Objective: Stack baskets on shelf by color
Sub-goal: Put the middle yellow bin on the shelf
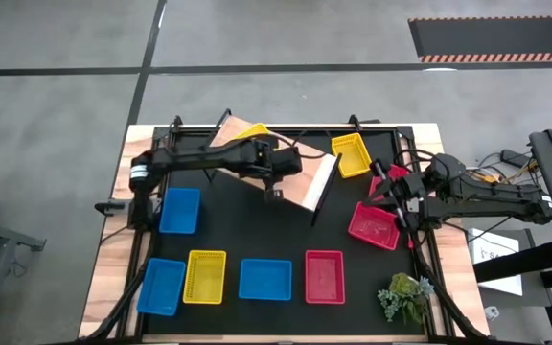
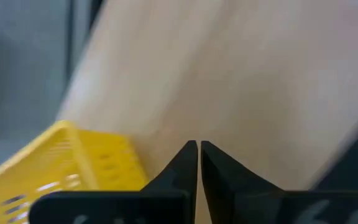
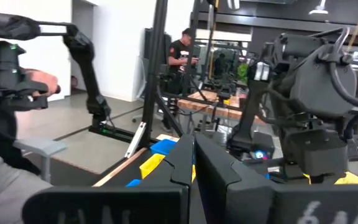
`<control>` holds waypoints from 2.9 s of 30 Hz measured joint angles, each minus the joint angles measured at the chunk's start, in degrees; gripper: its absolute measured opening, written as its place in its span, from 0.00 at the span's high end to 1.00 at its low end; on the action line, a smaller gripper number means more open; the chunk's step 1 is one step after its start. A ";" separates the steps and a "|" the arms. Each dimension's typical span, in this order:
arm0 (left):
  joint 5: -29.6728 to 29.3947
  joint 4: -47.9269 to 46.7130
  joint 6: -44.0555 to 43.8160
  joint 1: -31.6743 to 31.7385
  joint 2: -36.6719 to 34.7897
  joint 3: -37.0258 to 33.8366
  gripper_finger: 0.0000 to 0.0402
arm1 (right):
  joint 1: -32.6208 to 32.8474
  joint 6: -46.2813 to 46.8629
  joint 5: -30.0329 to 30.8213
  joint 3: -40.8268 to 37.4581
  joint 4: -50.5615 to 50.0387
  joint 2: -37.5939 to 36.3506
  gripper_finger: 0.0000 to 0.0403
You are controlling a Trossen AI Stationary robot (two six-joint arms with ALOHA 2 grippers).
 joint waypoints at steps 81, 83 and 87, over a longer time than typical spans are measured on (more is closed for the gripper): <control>-15.46 -12.46 -8.13 2.56 -3.85 -6.40 1.00 | -0.01 1.82 2.43 -0.02 -0.23 0.02 0.98; -15.57 -13.36 -9.37 2.56 -3.85 -6.40 1.00 | -0.01 1.80 2.43 -0.02 -0.24 0.02 0.98; -15.66 -14.41 -9.55 2.56 -3.85 -6.40 1.00 | 0.01 1.82 2.43 -0.02 -0.25 0.02 0.98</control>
